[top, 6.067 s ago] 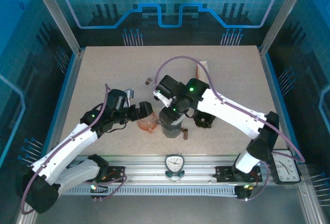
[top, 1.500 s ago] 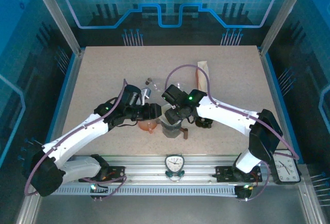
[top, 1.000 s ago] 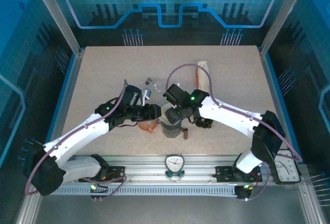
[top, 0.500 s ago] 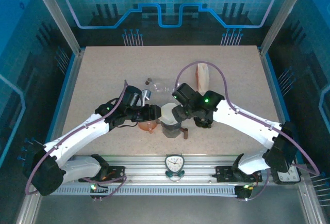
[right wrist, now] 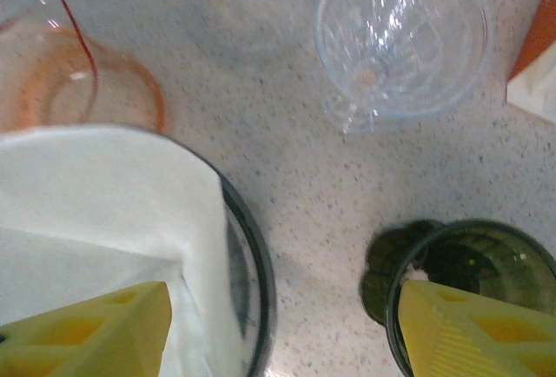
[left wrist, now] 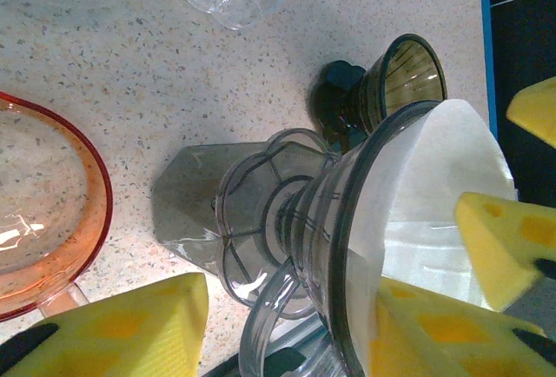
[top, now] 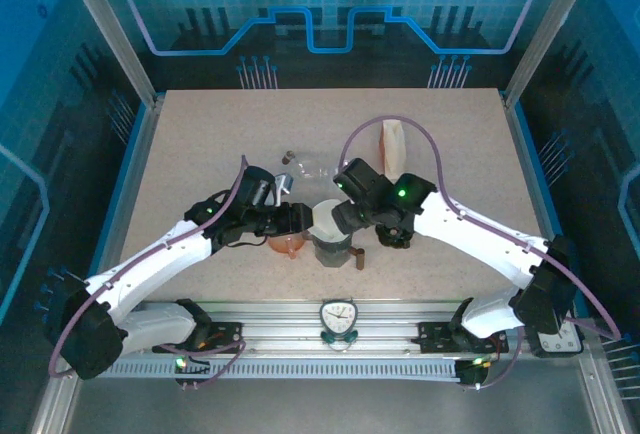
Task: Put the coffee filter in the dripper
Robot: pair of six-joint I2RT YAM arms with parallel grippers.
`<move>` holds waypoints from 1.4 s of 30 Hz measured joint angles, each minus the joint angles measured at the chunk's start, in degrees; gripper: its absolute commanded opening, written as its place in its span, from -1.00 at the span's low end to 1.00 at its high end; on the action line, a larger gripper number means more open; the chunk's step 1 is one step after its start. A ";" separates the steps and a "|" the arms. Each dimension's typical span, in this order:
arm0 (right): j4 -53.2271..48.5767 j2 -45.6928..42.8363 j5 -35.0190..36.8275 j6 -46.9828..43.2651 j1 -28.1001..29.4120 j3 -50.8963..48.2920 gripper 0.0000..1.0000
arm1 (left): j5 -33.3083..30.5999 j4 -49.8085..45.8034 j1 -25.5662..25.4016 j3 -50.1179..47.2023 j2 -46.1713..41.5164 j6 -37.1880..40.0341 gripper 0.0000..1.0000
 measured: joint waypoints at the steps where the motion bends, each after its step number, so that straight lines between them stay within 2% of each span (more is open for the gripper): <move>1: 0.11 0.70 -0.11 -0.20 0.00 0.98 0.44 | 0.00 0.00 0.00 0.00 0.00 0.00 0.01; 11: 0.46 7.34 -1.73 -1.57 0.11 1.60 0.44 | 0.00 0.00 0.00 0.00 0.00 0.00 0.01; 23: 0.42 11.41 -1.57 -3.21 0.26 1.57 0.44 | 0.00 0.00 -0.07 0.00 0.00 0.00 0.01; 36: 0.44 10.86 -0.17 -3.41 0.59 1.53 0.45 | 0.02 0.02 -0.07 -0.02 0.52 0.00 0.00; 42: 0.68 2.75 2.80 -2.51 0.61 0.90 0.45 | 0.02 0.04 -0.07 -0.04 0.61 -0.02 0.00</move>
